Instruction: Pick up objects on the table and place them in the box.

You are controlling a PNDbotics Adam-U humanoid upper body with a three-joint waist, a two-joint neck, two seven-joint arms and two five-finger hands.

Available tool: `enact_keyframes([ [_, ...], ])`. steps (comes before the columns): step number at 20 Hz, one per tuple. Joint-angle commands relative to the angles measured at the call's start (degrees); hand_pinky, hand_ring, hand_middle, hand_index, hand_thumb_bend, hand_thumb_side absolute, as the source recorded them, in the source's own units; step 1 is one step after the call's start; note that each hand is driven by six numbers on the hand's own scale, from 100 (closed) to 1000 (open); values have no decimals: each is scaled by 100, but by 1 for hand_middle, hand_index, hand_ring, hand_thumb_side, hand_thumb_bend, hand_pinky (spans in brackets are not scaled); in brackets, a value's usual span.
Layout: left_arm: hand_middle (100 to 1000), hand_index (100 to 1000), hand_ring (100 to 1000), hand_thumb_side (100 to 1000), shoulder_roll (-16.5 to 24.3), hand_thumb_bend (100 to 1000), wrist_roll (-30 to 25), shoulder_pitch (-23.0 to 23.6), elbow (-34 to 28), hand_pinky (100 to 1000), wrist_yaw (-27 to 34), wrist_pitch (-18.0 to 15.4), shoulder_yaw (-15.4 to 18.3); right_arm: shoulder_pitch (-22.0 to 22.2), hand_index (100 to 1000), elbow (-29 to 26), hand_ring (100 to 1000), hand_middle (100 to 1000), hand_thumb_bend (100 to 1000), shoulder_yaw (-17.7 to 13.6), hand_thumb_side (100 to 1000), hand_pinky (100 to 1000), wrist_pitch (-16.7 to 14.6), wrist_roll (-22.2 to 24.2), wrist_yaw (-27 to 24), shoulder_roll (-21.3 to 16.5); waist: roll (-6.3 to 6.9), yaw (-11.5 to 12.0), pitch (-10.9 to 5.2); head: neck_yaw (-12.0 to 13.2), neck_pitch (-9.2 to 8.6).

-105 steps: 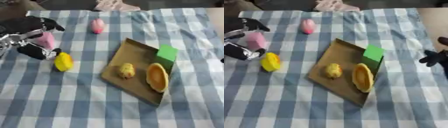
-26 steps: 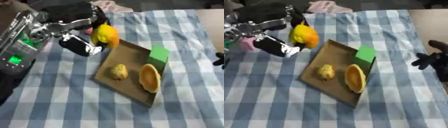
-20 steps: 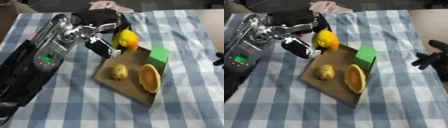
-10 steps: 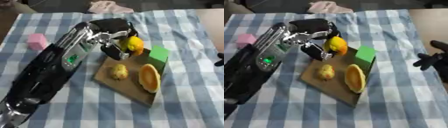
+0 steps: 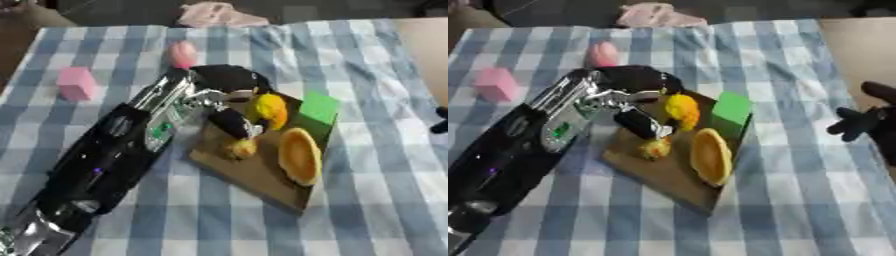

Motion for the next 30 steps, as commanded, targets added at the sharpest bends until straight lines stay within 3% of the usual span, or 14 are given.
enact_keyframes([
  [1, 888, 973, 935, 673, 100, 348, -3, -88, -184, 964, -150, -50, 57, -9, 967, -86, 722, 561, 100, -41, 506, 982, 26, -10, -16, -89, -25, 4, -147, 15, 4],
  [3, 889, 975, 936, 638, 124, 377, 16, -76, -238, 963, -243, -74, 76, -2, 967, -86, 722, 561, 100, -42, 506, 982, 26, -12, -19, -89, -28, 7, -156, 17, 4],
  [6, 886, 975, 933, 551, 147, 320, 65, -48, -316, 958, -281, -79, 106, 8, 967, -86, 722, 560, 100, -42, 507, 982, 27, -15, -23, -86, -36, 15, -165, 22, 5],
  [10, 860, 954, 909, 454, 180, 103, 158, -1, -502, 927, -111, 2, 176, 13, 967, -86, 722, 560, 100, -43, 504, 982, 22, -19, -30, -83, -52, 24, -175, 27, 10],
  [14, 816, 916, 870, 356, 506, 100, 314, 45, -1216, 884, 435, 300, 498, 35, 966, -86, 721, 560, 100, -68, 501, 981, -10, -47, -35, -102, -49, 45, -184, -11, 27],
  [20, 814, 902, 870, 295, 1507, 100, 288, 138, -1999, 885, 1330, 905, 1076, 79, 966, -86, 721, 560, 100, -105, 503, 981, -18, -93, 3, -135, -7, 133, -195, -96, 14],
  [30, 837, 918, 887, 257, 2490, 100, 542, 591, -1967, 904, 1274, 1325, 1518, 130, 966, -86, 721, 560, 100, -133, 499, 980, -104, -135, 50, -134, -68, 198, -162, -28, -62],
])
